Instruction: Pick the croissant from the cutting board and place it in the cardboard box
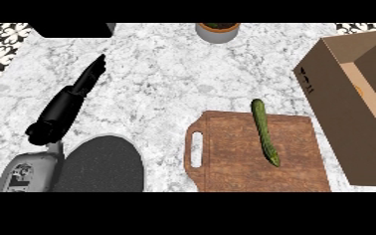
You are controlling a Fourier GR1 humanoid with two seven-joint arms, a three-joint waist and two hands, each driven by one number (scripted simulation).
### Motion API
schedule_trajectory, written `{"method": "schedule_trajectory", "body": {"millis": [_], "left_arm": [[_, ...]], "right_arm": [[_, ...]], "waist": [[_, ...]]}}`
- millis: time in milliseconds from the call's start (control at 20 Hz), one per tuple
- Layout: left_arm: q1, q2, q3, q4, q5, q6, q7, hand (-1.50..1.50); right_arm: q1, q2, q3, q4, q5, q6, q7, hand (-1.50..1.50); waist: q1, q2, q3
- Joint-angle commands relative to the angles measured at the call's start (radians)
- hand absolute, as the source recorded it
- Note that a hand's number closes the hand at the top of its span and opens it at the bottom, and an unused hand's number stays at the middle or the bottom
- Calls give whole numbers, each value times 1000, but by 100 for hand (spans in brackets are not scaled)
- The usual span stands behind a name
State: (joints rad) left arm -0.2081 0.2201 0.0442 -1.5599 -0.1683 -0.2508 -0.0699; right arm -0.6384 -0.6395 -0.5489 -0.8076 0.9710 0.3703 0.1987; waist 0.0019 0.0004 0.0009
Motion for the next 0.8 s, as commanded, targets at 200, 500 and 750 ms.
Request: {"method": "schedule_trajectory", "body": {"millis": [200,500,750], "left_arm": [[24,-4,9,7,-1,8,-9,0],[48,5,11,-15,-6,4,-31,0],[1,2,20,-6,18,-14,2,0]], "right_arm": [[-112,93,-289,-103,-312,-219,-151,-150],[-100,78,-508,-92,-497,-301,-116,-150],[-4,-13,-582,-14,-594,-306,-220,-150]], "waist": [[-20,-11,2],[-12,-5,0],[-3,1,0]]}}
